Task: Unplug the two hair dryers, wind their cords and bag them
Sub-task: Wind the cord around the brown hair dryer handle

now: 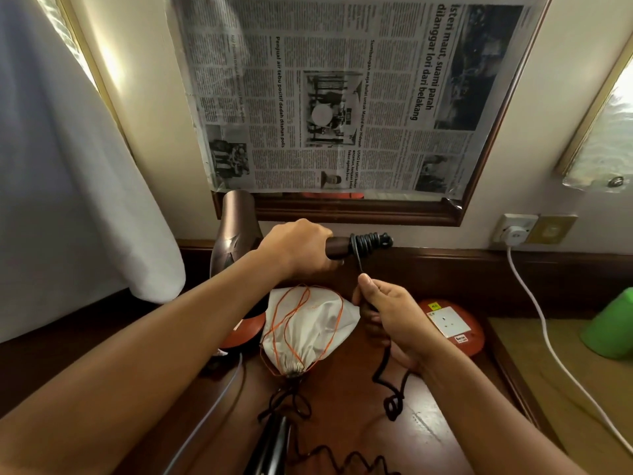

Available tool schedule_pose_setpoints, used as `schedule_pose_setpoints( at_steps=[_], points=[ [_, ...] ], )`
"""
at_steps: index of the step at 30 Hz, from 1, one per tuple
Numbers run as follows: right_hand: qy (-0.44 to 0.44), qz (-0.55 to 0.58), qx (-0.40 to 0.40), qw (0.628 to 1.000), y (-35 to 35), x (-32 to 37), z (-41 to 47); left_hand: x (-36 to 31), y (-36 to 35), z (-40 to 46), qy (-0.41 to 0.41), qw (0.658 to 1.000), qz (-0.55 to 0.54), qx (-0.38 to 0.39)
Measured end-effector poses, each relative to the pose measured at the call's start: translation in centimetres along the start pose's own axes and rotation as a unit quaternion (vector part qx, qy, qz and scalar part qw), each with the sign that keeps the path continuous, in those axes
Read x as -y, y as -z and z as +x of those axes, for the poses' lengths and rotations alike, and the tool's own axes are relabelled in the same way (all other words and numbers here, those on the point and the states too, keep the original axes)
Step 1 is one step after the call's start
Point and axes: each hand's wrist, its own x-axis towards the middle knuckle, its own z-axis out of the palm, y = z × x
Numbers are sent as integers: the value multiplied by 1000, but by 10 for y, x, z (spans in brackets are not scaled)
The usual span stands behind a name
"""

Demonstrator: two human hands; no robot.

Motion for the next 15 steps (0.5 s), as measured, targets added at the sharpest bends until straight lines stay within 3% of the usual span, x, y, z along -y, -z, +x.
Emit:
schedule_pose_setpoints(
  at_steps=[4,10,15],
  points=[
    [2,143,57,988,8,-17,3,-1,1,-2,1,1000,-11,-3],
    [-40,85,56,994,17,-37,4,0,8,-4,-5,999,-30,-9],
    [-39,156,94,983,23,-43,8,0,11,-5,-5,999,-35,-14]
  ],
)
